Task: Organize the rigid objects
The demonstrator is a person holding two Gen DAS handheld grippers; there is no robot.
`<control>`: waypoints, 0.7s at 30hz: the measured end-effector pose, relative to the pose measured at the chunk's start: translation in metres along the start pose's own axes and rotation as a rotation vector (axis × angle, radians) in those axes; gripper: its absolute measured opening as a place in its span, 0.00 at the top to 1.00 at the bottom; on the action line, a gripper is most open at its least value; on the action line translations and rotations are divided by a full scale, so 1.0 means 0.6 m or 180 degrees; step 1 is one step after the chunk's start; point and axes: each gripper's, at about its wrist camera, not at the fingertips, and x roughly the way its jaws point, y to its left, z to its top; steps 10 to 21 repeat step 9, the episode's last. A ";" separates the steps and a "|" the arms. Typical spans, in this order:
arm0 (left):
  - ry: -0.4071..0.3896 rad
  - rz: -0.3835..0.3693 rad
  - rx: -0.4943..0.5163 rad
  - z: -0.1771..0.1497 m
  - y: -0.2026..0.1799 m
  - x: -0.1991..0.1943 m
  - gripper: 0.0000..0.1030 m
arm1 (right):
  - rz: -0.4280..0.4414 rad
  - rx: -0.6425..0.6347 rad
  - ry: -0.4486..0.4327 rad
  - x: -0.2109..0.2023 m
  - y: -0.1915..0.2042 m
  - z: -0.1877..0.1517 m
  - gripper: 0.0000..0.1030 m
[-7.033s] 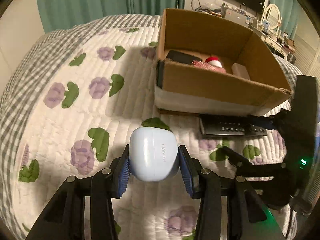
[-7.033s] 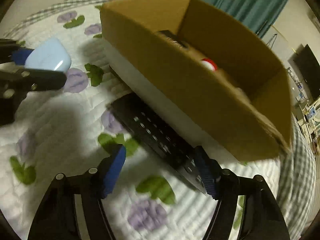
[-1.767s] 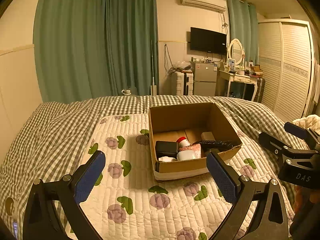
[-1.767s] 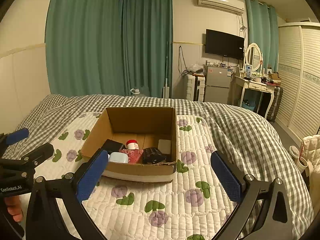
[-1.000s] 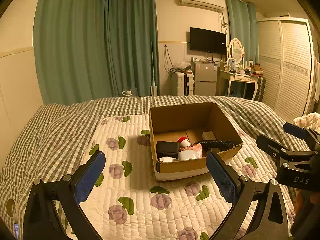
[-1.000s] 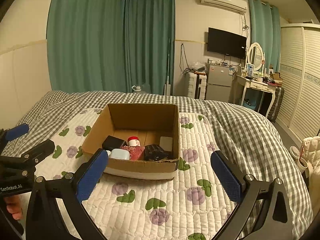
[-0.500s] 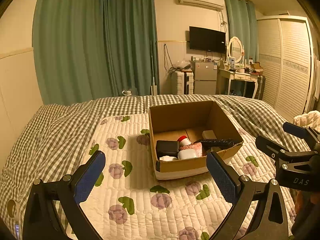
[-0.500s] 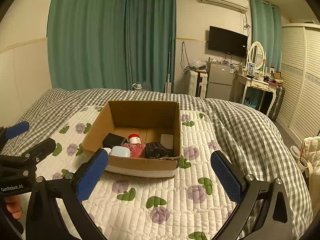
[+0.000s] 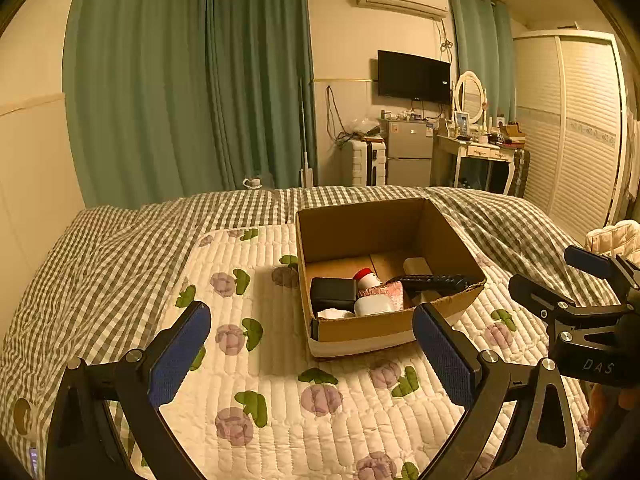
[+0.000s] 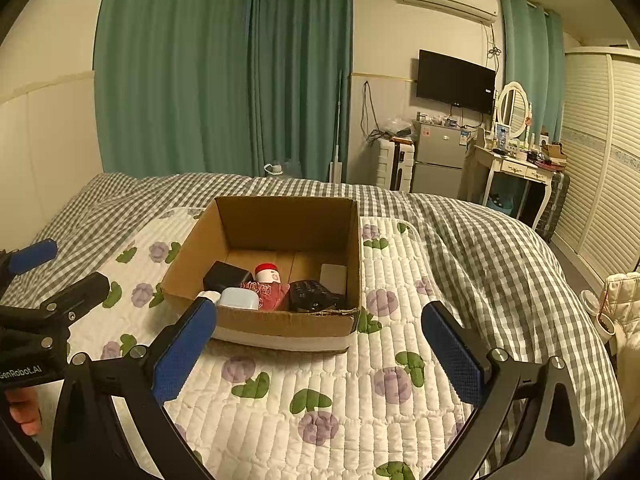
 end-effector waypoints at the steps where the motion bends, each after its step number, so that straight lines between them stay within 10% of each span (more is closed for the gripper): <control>1: -0.0018 -0.0005 -0.0018 0.000 0.001 -0.002 0.00 | 0.0002 -0.0002 0.0004 0.000 0.000 0.000 0.00; 21: -0.0058 -0.0009 0.0002 0.001 -0.002 -0.008 0.00 | -0.0024 0.0030 0.0001 0.002 -0.001 0.000 0.00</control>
